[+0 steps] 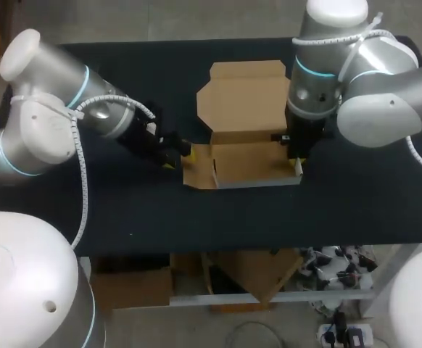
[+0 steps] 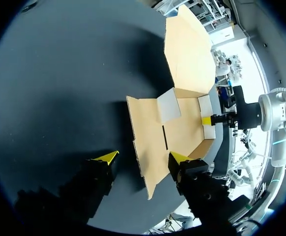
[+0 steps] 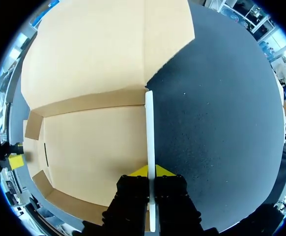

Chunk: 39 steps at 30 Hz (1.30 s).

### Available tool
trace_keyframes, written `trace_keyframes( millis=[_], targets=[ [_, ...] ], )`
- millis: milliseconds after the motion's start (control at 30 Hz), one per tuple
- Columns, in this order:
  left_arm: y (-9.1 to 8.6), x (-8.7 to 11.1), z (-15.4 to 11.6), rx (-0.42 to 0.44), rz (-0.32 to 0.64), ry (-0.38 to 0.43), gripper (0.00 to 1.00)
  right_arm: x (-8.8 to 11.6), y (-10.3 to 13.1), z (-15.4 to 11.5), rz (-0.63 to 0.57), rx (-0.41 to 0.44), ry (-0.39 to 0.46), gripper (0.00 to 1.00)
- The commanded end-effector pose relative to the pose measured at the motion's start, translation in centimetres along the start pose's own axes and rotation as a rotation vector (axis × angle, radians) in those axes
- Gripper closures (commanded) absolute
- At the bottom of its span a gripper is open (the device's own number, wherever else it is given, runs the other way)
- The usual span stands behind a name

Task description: Assemble the packaging by folding the flat box into shape, placing the metal phone stand inside, and closing the box properly

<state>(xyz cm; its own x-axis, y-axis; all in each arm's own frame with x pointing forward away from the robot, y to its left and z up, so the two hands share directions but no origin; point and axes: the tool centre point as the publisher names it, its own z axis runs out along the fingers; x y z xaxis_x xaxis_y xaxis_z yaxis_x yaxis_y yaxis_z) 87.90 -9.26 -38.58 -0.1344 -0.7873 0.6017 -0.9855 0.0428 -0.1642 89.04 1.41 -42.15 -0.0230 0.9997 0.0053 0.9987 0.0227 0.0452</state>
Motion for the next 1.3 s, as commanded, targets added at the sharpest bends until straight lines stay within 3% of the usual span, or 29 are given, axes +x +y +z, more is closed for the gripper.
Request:
trace_keyframes(
  millis=[33,100,300,367,433,467,500,700,1000,1300],
  targets=[
    [0.2,-0.3,0.8,0.014,-0.005,0.024,0.51,0.1,0.0,0.1,0.000,0.001,0.000,1.00],
    [0.2,-0.2,0.9,0.019,-0.009,0.028,0.58,0.1,0.0,0.1,0.000,0.001,0.000,1.00],
    [0.2,0.5,1.4,0.023,-0.015,0.031,0.65,0.1,0.0,0.1,0.000,0.001,0.000,1.00],
    [0.3,0.7,1.5,0.025,-0.020,0.023,0.72,0.1,0.0,0.1,0.000,0.001,0.000,1.00],
    [0.3,1.0,1.5,0.032,-0.029,0.009,0.84,0.1,0.0,0.1,0.000,0.001,0.000,1.00],
    [0.2,1.2,1.5,0.035,-0.031,-0.003,0.96,0.1,0.0,0.1,0.000,0.001,0.000,1.00],
    [0.2,1.5,1.4,0.041,-0.033,-0.020,1.00,0.1,0.0,0.1,0.000,0.001,0.000,1.00],
    [-0.1,3.0,1.3,0.065,-0.034,-0.126,1.00,0.1,0.0,0.1,0.000,0.001,0.000,1.00],
    [-0.9,5.7,1.8,0.100,-0.050,-0.353,1.00,0.1,0.0,0.1,0.000,0.001,0.000,1.00],
    [-1.4,6.8,1.7,0.102,-0.052,-0.413,1.00,0.1,0.0,0.1,0.000,0.001,0.000,1.00]
  ],
)
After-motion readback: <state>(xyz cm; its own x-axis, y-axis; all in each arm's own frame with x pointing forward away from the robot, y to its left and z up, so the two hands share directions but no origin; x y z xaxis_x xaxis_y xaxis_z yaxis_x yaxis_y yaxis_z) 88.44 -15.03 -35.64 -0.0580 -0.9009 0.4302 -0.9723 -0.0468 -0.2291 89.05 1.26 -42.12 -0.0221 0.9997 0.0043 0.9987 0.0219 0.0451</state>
